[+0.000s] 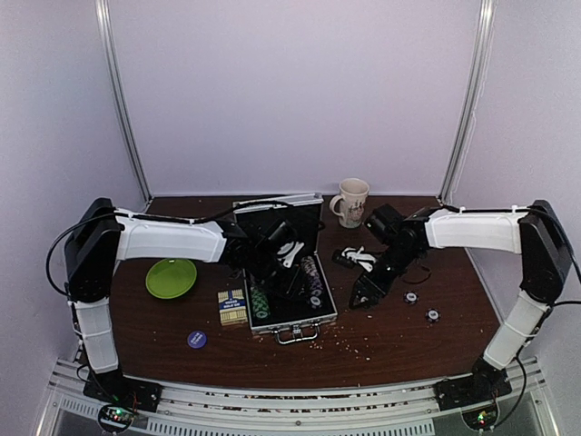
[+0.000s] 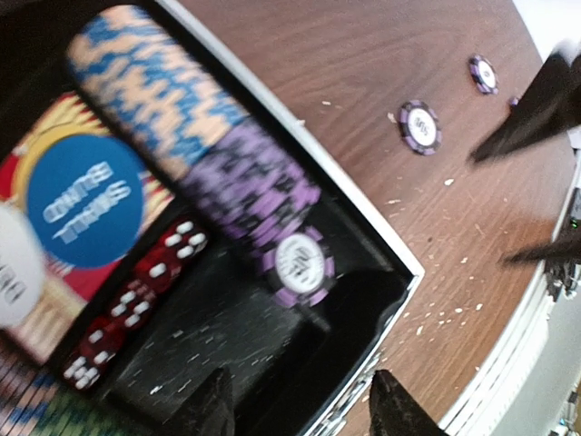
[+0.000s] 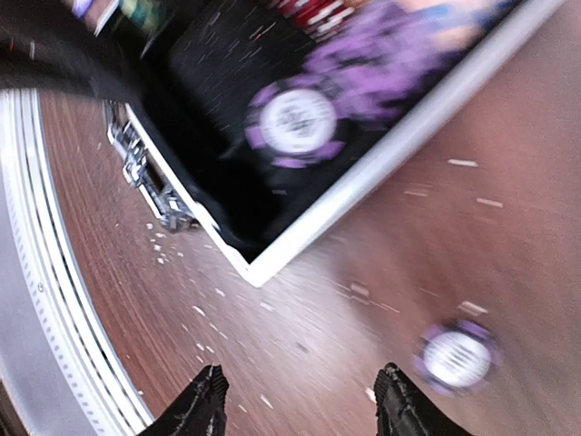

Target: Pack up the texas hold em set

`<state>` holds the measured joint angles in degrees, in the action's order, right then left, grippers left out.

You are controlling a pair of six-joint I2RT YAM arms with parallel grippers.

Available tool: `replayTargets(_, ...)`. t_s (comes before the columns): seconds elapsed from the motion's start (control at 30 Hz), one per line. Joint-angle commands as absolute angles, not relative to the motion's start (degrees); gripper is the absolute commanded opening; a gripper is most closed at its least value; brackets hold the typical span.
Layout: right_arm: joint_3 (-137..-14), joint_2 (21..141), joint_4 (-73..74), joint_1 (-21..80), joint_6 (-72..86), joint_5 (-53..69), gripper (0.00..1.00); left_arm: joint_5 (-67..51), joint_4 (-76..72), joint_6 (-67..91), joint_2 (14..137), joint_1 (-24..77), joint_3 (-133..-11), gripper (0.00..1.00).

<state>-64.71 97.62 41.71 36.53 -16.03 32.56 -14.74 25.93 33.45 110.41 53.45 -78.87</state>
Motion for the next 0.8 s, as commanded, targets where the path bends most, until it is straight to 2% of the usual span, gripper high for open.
replayTargets(0.0, -62.4, 90.8, 41.6, 33.0, -17.2, 31.5, 0.57, -19.8, 24.4, 31.5, 113.8, 53.2, -82.4, 0.51)
replayTargets(0.43, -61.7, 88.0, 40.7, 31.0, -17.8, 30.7, 0.57, -17.0, 27.5, 33.2, 120.5, 53.2, -89.2, 0.39)
replayTargets(0.77, -61.4, 87.1, 40.5, 29.8, -18.2, 31.5, 0.57, -15.7, 31.0, 34.3, 123.1, 53.1, -92.2, 0.35)
